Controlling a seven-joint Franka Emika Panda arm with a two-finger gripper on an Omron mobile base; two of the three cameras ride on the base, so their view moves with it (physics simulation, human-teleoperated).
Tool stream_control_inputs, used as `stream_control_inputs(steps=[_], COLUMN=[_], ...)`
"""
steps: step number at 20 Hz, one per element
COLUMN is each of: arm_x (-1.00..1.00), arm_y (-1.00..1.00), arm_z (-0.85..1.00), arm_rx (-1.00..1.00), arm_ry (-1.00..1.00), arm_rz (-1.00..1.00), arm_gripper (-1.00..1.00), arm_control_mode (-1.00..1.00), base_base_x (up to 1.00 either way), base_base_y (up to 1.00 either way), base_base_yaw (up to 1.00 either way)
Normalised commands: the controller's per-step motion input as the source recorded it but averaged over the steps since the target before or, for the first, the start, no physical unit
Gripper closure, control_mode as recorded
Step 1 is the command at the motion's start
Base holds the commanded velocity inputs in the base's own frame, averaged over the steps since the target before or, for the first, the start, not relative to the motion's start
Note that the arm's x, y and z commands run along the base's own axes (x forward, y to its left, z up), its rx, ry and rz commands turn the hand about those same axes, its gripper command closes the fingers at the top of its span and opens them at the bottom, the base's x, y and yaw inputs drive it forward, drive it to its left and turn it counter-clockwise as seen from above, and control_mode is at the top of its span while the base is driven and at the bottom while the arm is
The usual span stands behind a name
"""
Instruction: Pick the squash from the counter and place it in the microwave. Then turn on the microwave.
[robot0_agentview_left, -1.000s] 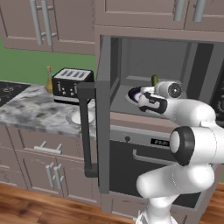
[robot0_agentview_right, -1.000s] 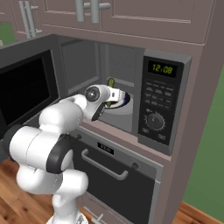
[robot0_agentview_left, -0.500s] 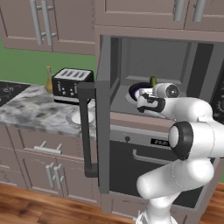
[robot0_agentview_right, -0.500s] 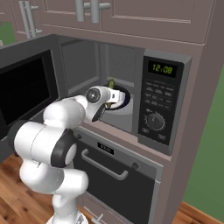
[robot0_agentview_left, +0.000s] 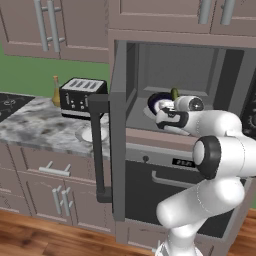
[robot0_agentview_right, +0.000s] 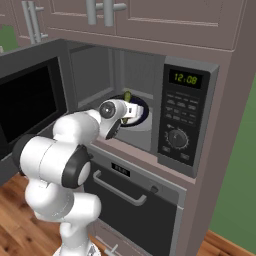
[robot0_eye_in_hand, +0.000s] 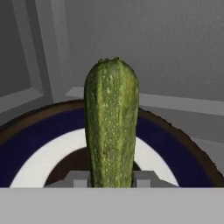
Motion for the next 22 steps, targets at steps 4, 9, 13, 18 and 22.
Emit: stream_control_inputs(steps=[4, 9, 13, 18, 22], arm_x=[0.0, 0.0, -0.03, -0.42, -0.46], arm_y=[0.0, 0.0, 0.0, -0.01, 0.0], arm_z=[0.0, 0.0, 0.02, 0.15, 0.24], arm_rx=[0.0, 0.0, 0.0, 0.0, 0.0], arm_ry=[0.0, 0.0, 0.0, -0.11, -0.14], arm_rz=[0.0, 0.0, 0.0, 0.0, 0.0], arm_gripper=[-1.0, -1.0, -1.0, -1.0, -1.0], arm_control_mode=[-1.0, -1.0, -1.0, -1.0, -1.0], base_base_x=[0.0, 0.0, 0.0, 0.0, 0.0], base_base_y=[0.0, 0.0, 0.0, 0.0, 0.0], base_base_yaw=[0.0, 0.0, 0.0, 0.0, 0.0])
